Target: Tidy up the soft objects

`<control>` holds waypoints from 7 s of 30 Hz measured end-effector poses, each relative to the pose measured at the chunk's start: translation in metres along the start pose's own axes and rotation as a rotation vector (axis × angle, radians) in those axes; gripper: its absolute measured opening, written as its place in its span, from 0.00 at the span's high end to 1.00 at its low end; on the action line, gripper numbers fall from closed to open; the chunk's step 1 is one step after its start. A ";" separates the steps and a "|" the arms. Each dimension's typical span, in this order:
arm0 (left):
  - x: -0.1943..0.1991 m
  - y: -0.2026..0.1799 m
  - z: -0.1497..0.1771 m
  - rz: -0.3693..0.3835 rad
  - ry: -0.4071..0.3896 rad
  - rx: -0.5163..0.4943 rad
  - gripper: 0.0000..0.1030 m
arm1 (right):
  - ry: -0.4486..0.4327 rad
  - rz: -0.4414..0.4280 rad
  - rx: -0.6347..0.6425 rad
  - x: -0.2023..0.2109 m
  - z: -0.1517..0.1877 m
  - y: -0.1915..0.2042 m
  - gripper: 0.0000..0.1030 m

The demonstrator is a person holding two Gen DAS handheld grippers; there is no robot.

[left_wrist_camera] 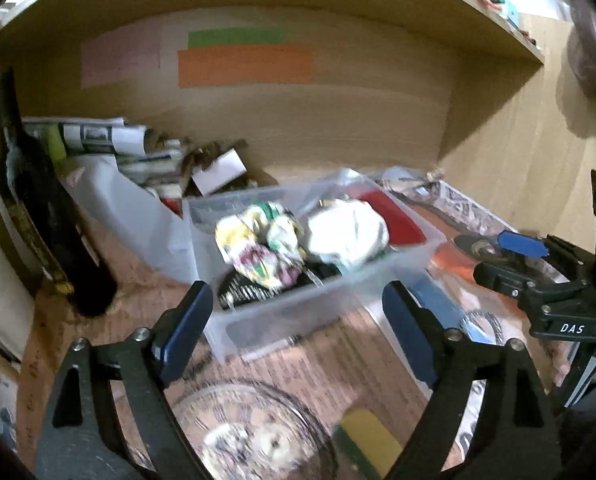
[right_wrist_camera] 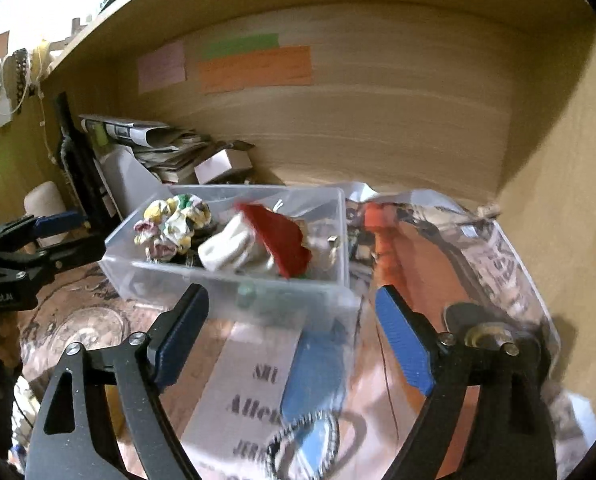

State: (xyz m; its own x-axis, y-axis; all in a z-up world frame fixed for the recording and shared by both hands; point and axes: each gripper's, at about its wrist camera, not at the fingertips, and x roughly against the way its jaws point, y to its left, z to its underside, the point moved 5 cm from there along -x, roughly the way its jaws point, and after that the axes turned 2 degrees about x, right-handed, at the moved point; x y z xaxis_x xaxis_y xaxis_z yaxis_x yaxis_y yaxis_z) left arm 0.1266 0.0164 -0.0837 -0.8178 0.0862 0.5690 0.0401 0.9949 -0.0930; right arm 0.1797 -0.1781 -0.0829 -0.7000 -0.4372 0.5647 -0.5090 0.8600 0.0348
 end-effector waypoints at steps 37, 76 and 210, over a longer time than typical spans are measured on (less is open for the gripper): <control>0.007 -0.014 0.055 0.045 0.095 0.045 0.73 | 0.019 0.035 -0.065 0.018 0.059 -0.021 0.90; -0.047 0.054 -0.049 -0.138 -0.024 0.073 0.73 | 0.105 -0.104 0.087 -0.024 0.012 0.022 0.89; 0.099 -0.007 -0.055 -0.037 -0.396 -0.002 0.00 | -0.371 -0.107 0.074 0.087 -0.070 0.056 0.00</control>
State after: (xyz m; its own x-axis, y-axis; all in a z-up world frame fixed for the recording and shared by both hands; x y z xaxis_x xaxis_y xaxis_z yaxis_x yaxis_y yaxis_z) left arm 0.0765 0.0214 0.0182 -0.9768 0.0233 0.2127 0.0071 0.9971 -0.0764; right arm 0.1254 -0.1499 0.0262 -0.7677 -0.6002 0.2243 -0.6140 0.7893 0.0105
